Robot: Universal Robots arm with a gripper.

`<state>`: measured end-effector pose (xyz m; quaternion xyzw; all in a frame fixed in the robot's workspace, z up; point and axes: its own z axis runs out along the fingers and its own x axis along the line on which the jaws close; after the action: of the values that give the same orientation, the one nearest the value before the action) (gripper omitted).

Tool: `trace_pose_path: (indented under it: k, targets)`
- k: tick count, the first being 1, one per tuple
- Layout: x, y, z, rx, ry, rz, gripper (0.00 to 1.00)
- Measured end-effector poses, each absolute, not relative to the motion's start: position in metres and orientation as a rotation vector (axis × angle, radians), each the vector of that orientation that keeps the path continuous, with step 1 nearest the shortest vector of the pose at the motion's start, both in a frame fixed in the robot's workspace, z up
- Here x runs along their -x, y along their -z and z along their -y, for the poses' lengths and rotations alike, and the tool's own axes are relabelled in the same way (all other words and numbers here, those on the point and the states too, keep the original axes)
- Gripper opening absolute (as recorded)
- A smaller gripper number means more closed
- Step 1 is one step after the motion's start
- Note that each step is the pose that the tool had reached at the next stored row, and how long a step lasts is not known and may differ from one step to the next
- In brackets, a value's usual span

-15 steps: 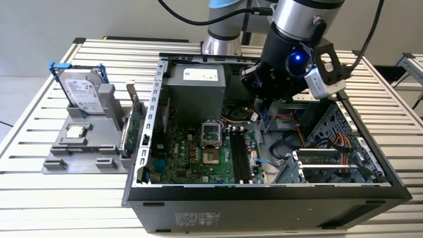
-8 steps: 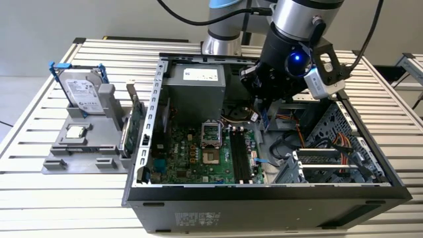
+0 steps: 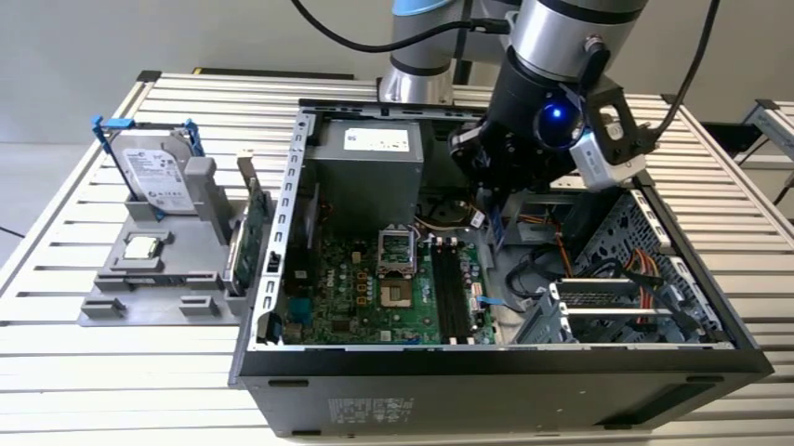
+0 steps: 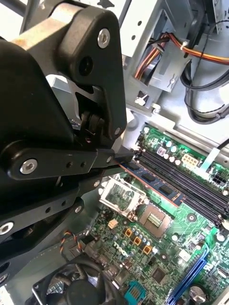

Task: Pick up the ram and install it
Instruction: 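Insert the ram into the slot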

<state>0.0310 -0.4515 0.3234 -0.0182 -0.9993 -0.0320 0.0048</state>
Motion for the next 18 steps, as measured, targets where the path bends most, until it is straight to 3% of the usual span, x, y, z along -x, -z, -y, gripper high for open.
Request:
trace_pose_path:
  k: [18]
  targets:
    - [-0.029,-0.303,0.454,0.052,0.1,3.126,0.0]
